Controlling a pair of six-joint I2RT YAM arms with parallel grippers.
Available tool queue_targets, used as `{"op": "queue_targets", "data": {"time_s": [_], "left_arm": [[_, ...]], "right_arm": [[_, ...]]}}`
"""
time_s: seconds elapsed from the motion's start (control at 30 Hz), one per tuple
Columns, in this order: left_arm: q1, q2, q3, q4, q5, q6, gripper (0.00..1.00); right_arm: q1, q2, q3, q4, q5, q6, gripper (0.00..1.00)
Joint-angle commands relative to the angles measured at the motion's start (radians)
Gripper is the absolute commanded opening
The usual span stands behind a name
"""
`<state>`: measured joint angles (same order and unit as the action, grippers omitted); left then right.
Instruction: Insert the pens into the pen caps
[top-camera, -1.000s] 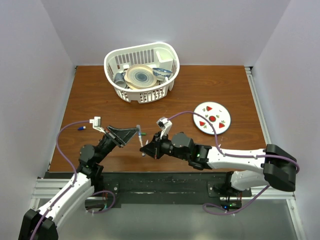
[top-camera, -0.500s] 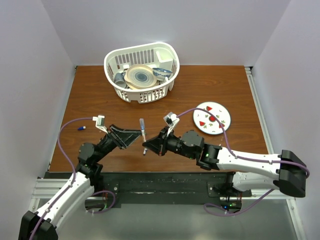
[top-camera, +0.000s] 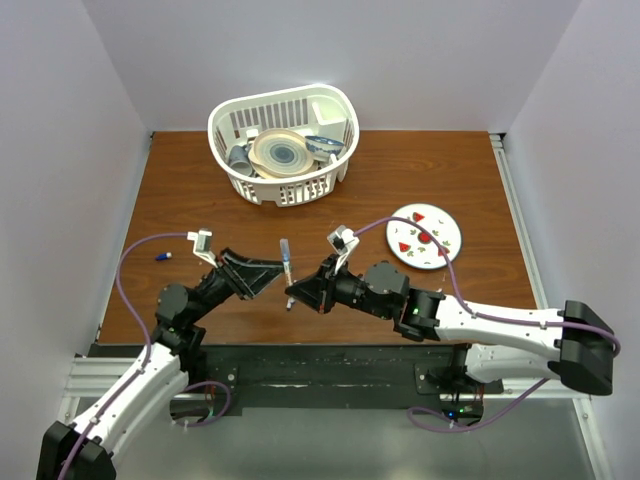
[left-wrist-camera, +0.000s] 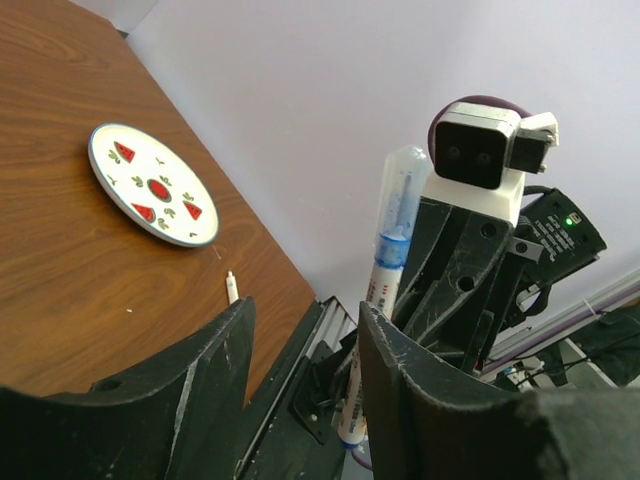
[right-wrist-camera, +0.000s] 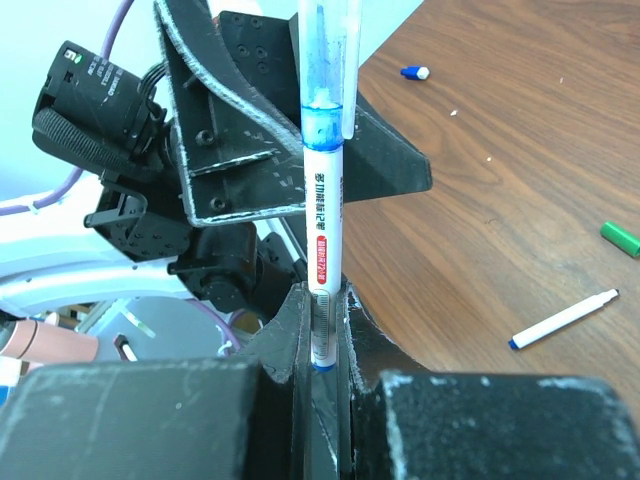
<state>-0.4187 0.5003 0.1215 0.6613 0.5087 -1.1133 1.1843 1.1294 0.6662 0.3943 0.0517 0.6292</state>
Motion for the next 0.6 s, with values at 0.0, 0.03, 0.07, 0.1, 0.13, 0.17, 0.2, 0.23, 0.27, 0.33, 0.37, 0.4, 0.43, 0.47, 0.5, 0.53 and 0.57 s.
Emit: {"op": "queue_targets", "data": {"time_s": [0.0,0.03,0.07,0.1,0.13,0.17,0.2,0.23,0.27,0.33,0.37,0.4,0.43,0.47,0.5,0.53,0.57], "left_arm": [[-0.003,-0.034,0.02,0.043,0.05,0.035,0.51],[-0.003,-0.034,0.018,0.049,0.054,0.038,0.52],[-0.003,-0.032,0.018,0.072,0.068,0.035,0.53],[-0.003,-0.032,0.017,0.086,0.076,0.035,0.53],[-0.003,-0.028,0.018,0.099,0.083,0.033,0.54],[-0.003,-0.017,0.02,0.125,0.099,0.032,0.54],[-0.005,-0.011,0.024,0.133,0.105,0.032,0.54],[-0.003,-0.003,0.027,0.141,0.112,0.035,0.54],[-0.003,0.012,0.03,0.156,0.125,0.033,0.54],[-0.003,0.027,0.041,0.159,0.136,0.036,0.54],[-0.005,0.043,0.044,0.167,0.142,0.038,0.53],[-0.005,0.047,0.046,0.173,0.143,0.036,0.53],[-0.005,0.052,0.047,0.176,0.145,0.036,0.52],[-0.005,0.058,0.049,0.182,0.146,0.035,0.51],[-0.008,0.063,0.052,0.184,0.145,0.036,0.5],[-0.006,0.066,0.053,0.185,0.146,0.036,0.49],[-0.008,0.069,0.055,0.187,0.146,0.036,0.49]], "right_arm": [[0.0,-0.054,-0.014,-0.006,0.037,0.021,0.0],[0.0,-0.062,-0.017,-0.008,0.04,0.026,0.0],[0.0,-0.069,-0.022,-0.009,0.045,0.026,0.0],[0.001,-0.072,-0.025,-0.012,0.048,0.026,0.0],[0.0,-0.074,-0.025,-0.015,0.048,0.026,0.0],[0.001,-0.074,-0.025,-0.018,0.048,0.026,0.0],[0.0,-0.069,-0.02,-0.018,0.04,0.023,0.0],[0.0,-0.066,-0.019,-0.017,0.034,0.024,0.0],[0.0,-0.06,-0.019,-0.012,0.028,0.024,0.0],[0.0,-0.046,-0.016,0.0,0.007,0.026,0.0],[0.001,-0.043,-0.014,0.011,0.001,0.026,0.0],[0.001,-0.039,-0.014,0.015,-0.006,0.026,0.0],[0.0,-0.028,-0.014,0.018,-0.015,0.029,0.0],[0.0,-0.025,-0.013,0.023,-0.018,0.029,0.0],[0.001,-0.019,-0.011,0.026,-0.024,0.03,0.0],[0.0,-0.013,-0.01,0.028,-0.029,0.032,0.0],[0.001,-0.007,-0.01,0.032,-0.033,0.033,0.0]]}}
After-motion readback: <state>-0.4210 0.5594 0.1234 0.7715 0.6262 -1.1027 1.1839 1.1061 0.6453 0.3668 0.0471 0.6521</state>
